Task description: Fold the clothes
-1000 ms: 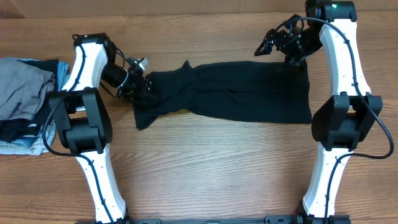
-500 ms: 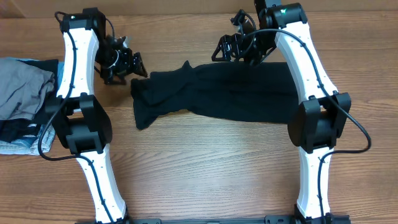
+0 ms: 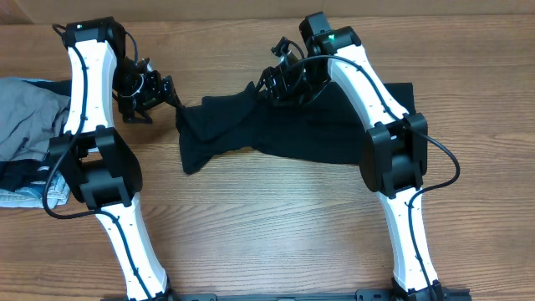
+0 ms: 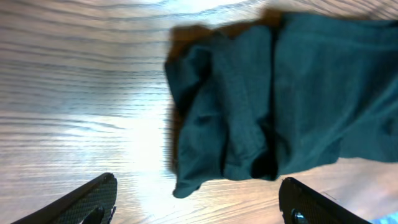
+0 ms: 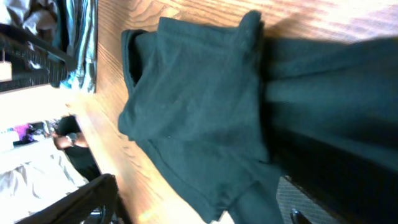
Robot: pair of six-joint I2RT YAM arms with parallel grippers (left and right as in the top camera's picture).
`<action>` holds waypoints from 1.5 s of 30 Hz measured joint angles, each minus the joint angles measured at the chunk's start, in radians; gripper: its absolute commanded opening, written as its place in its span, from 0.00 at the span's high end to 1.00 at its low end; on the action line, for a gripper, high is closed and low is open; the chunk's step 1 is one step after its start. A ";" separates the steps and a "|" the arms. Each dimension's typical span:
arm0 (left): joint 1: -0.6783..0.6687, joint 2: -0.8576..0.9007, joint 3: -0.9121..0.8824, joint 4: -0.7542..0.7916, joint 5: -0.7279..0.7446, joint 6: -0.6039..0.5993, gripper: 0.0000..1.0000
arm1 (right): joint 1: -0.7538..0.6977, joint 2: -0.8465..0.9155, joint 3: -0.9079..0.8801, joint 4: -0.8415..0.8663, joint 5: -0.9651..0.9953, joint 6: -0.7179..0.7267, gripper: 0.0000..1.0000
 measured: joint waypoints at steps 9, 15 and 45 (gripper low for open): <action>0.009 0.000 -0.167 0.071 0.083 0.103 0.78 | -0.018 0.000 0.000 -0.116 0.074 0.100 0.93; 0.013 0.000 -0.269 0.156 0.144 0.118 0.20 | -0.018 0.000 0.000 -0.175 0.130 0.138 0.92; -0.021 -0.017 -0.435 0.484 0.336 0.065 0.30 | -0.114 0.000 0.000 -0.324 0.087 0.149 0.92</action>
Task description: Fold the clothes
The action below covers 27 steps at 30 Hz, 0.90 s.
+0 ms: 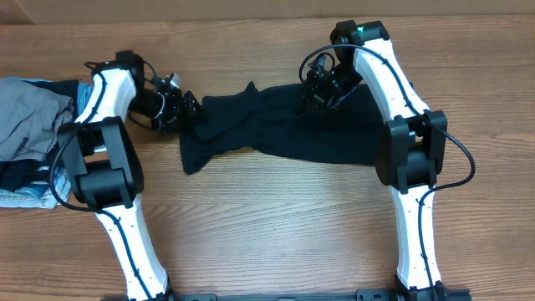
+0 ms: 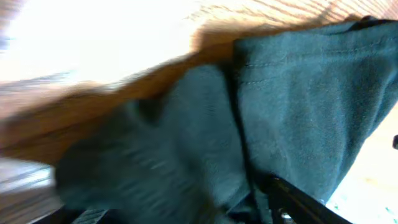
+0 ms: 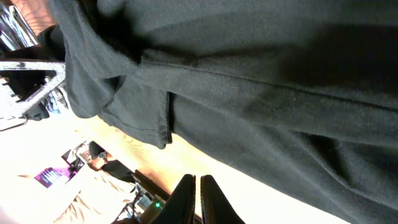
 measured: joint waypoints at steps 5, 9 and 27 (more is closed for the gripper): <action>-0.050 0.000 -0.010 -0.005 0.000 -0.008 0.64 | -0.001 0.000 0.000 -0.001 -0.003 0.000 0.92; -0.082 0.000 -0.013 -0.002 0.000 -0.012 0.96 | -0.003 0.000 0.000 -0.007 -0.003 0.000 0.92; -0.049 0.003 0.378 -0.188 0.041 -0.053 0.96 | -0.073 0.000 0.000 0.085 -0.012 0.000 0.96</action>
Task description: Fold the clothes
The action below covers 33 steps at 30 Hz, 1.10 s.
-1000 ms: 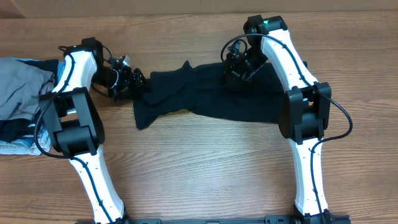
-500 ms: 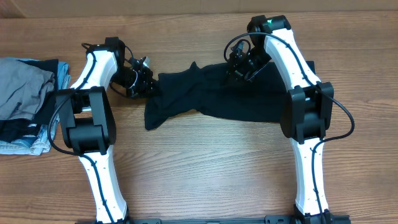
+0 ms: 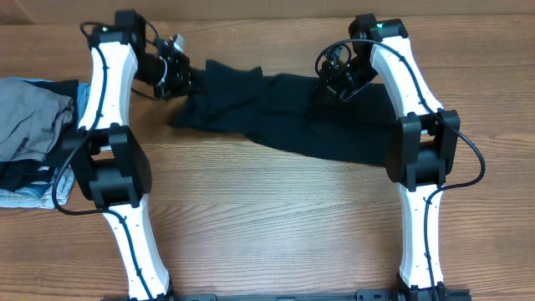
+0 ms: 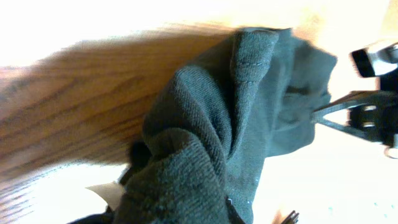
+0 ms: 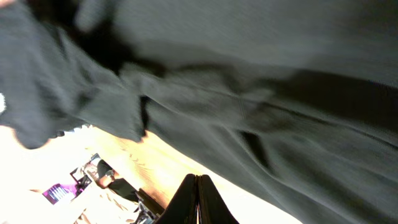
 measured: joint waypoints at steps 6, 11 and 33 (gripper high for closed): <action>0.053 0.000 0.158 -0.081 0.000 -0.036 0.96 | 0.000 0.000 0.000 0.009 -0.018 0.004 0.96; 0.069 0.000 0.225 -0.106 -0.004 -0.059 0.96 | 0.000 0.000 0.022 0.018 -0.015 0.004 0.95; -0.375 0.001 0.400 0.003 -0.270 -0.010 0.96 | -0.384 -0.161 0.311 -0.200 0.256 0.042 0.89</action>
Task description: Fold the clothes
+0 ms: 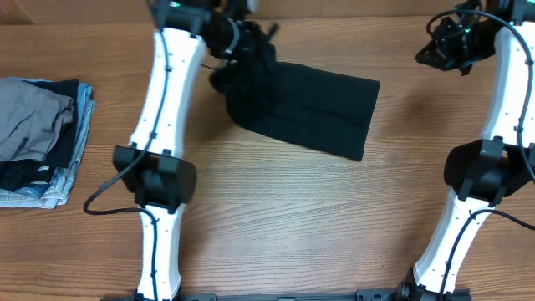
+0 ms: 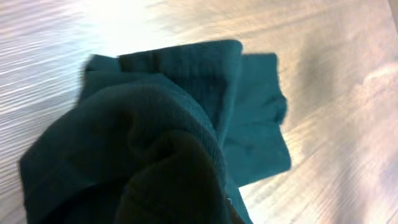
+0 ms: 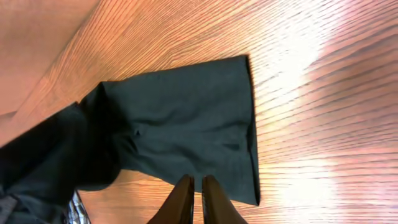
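Note:
A black garment (image 1: 313, 104) lies partly flat across the far middle of the table, its left end bunched and lifted. My left gripper (image 1: 251, 38) is shut on that bunched end. In the left wrist view the cloth (image 2: 180, 99) fills the foreground and hides the fingers. My right gripper (image 1: 430, 52) hangs at the far right, well clear of the garment. In the right wrist view the right gripper (image 3: 198, 190) is shut on nothing, above the garment's flat right part (image 3: 186, 124).
A stack of folded grey, dark and striped clothes (image 1: 38, 138) sits at the left edge of the wooden table (image 1: 292, 226). Both arm bases stand at the near edge.
My right gripper has let go of the garment and now hangs off to the far right. The left gripper has moved right and higher with the bunched end. The garment's right part now lies flat.
Both grippers were open beside the crumpled garment. Then each was down at its far edge, the right one shut on cloth. Later both held it, stretched along the far side. Now only the left holds it and the right part lies spread.

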Robot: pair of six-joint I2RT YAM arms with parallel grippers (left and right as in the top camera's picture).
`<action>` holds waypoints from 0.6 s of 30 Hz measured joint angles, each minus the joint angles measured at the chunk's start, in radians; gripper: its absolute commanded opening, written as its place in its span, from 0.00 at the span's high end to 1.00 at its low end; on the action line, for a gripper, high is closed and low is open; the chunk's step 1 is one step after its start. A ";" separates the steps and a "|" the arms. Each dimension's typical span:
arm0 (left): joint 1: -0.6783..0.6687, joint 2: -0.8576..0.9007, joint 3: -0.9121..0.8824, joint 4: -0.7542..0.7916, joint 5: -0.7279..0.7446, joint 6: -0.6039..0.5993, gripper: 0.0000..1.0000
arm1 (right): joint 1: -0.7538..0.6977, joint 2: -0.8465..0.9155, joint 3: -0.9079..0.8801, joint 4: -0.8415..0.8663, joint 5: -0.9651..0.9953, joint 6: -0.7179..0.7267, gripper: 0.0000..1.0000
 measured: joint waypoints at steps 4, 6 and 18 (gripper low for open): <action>-0.105 0.000 0.000 0.035 -0.051 -0.026 0.96 | -0.003 0.000 0.000 -0.013 -0.001 -0.020 0.89; -0.141 0.000 0.000 0.056 -0.068 -0.042 0.96 | -0.010 0.000 0.000 -0.016 -0.001 -0.027 0.89; -0.286 0.016 0.000 0.109 -0.158 -0.103 0.96 | -0.222 -0.070 0.000 -0.013 -0.043 -0.056 0.46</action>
